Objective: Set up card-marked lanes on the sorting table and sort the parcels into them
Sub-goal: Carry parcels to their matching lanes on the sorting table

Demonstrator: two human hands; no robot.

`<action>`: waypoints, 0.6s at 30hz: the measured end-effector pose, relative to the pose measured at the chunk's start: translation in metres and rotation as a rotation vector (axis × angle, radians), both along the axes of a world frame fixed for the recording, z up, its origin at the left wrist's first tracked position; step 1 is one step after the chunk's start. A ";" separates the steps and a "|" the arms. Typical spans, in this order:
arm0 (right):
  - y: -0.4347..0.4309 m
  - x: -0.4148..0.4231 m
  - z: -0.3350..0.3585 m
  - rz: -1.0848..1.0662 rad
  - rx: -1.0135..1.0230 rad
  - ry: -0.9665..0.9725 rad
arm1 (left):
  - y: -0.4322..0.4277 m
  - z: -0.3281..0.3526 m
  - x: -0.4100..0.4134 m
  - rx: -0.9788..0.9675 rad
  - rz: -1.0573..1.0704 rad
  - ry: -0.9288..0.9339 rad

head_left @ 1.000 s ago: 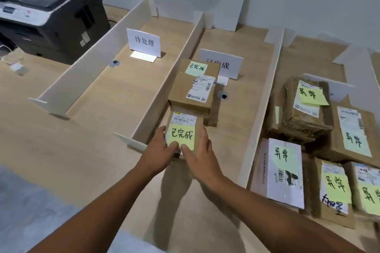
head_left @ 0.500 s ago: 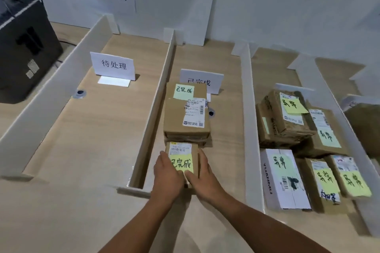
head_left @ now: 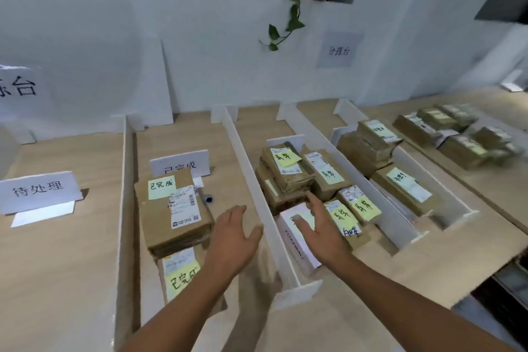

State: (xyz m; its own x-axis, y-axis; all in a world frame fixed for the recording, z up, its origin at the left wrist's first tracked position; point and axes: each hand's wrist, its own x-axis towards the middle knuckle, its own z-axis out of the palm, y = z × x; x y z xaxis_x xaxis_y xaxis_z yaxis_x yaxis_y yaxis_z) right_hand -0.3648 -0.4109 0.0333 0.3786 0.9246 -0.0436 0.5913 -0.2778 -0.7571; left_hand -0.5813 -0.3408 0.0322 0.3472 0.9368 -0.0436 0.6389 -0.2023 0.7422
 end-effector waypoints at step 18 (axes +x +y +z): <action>-0.276 0.347 0.083 -0.401 0.228 -0.190 | -0.182 0.090 0.429 0.119 -0.554 -0.139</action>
State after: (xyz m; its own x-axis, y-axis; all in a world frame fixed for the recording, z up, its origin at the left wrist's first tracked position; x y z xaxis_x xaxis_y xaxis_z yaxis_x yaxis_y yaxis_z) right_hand -0.0180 -0.6872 0.1163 0.6877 0.6827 0.2470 0.6052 -0.3511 -0.7144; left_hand -0.1524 -0.5232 0.1221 0.7816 0.6098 0.1314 0.3128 -0.5654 0.7632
